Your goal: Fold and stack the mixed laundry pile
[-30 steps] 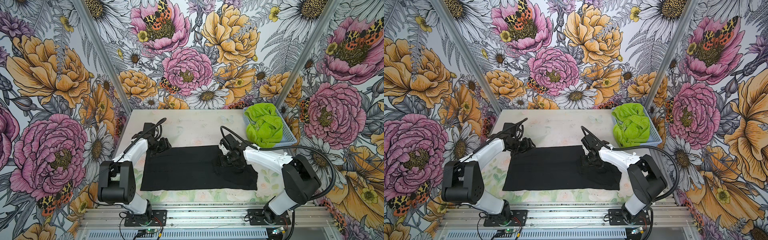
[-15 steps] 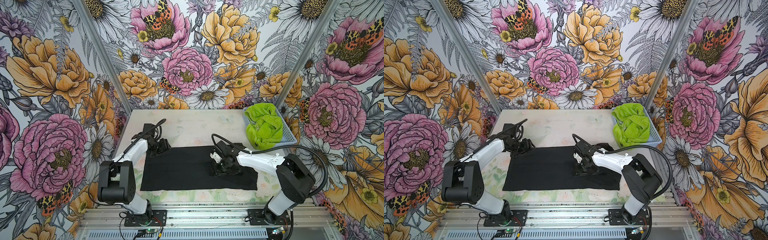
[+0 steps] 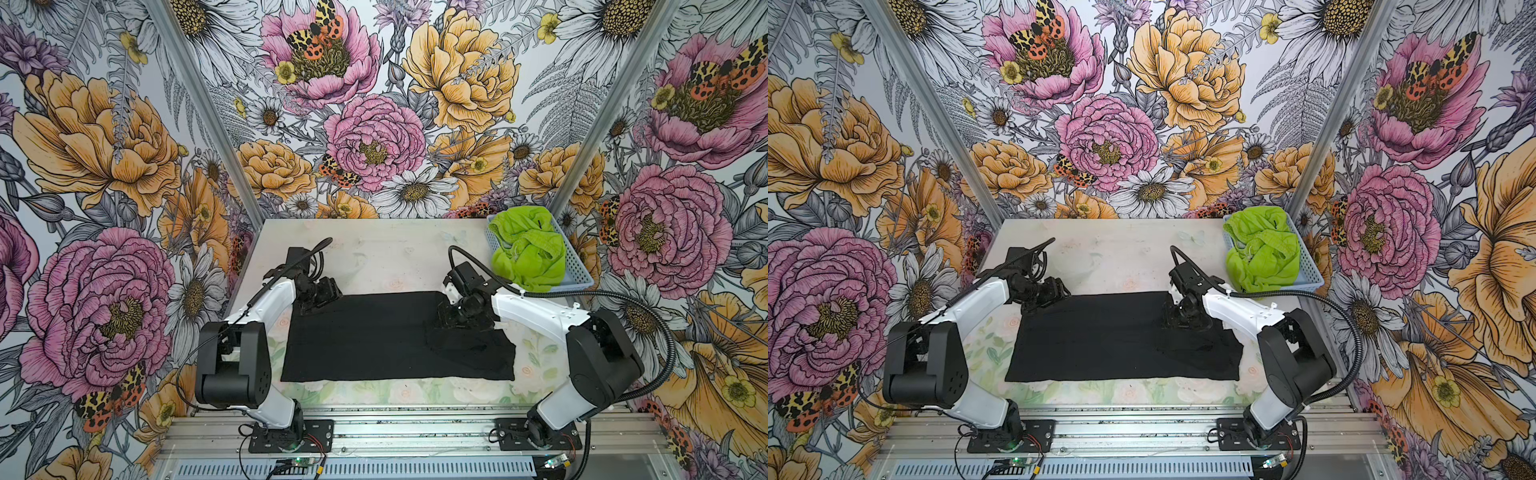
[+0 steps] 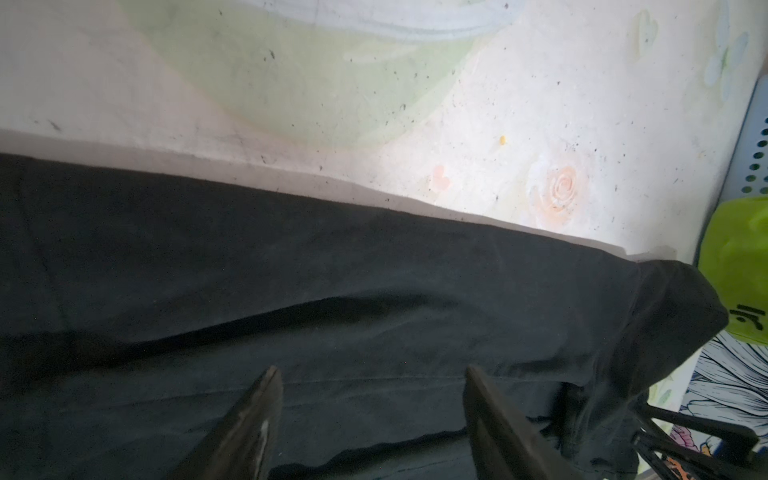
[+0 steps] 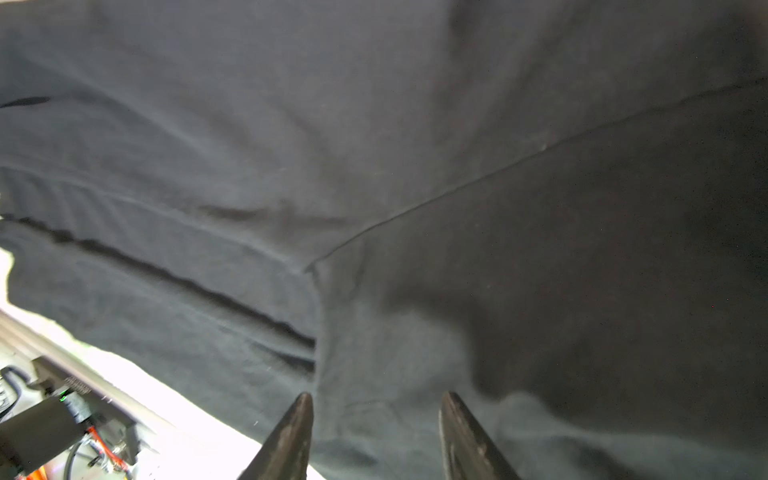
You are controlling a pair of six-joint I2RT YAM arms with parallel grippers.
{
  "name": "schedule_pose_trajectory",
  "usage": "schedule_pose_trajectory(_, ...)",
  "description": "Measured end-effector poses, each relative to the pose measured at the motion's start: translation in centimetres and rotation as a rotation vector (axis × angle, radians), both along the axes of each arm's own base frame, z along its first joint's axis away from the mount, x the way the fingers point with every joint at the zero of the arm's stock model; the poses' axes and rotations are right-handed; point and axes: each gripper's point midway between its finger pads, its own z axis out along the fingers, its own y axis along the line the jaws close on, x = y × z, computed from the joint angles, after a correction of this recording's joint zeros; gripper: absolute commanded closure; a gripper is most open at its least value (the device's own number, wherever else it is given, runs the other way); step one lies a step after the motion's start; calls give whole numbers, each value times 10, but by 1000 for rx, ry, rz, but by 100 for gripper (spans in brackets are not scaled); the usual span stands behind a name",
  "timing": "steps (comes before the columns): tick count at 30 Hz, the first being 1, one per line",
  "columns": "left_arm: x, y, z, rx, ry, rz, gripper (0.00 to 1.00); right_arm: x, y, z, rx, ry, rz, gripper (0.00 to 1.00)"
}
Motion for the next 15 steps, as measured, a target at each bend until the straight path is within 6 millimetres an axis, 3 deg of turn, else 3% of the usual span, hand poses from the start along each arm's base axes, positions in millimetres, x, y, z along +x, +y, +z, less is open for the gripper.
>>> schedule_pose_trajectory(6, 0, 0, -1, 0, 2, 1, 29, -15, 19, -28, -27, 52, 66, 50)
schedule_pose_trajectory(11, -2, 2, -4, 1, 10, 4, 29, -35, 35, -34, -27, 69, 112, 50)
schedule_pose_trajectory(15, -3, 2, -9, 1, 23, 6, 29, -36, 35, -33, -23, 68, 108, 49)
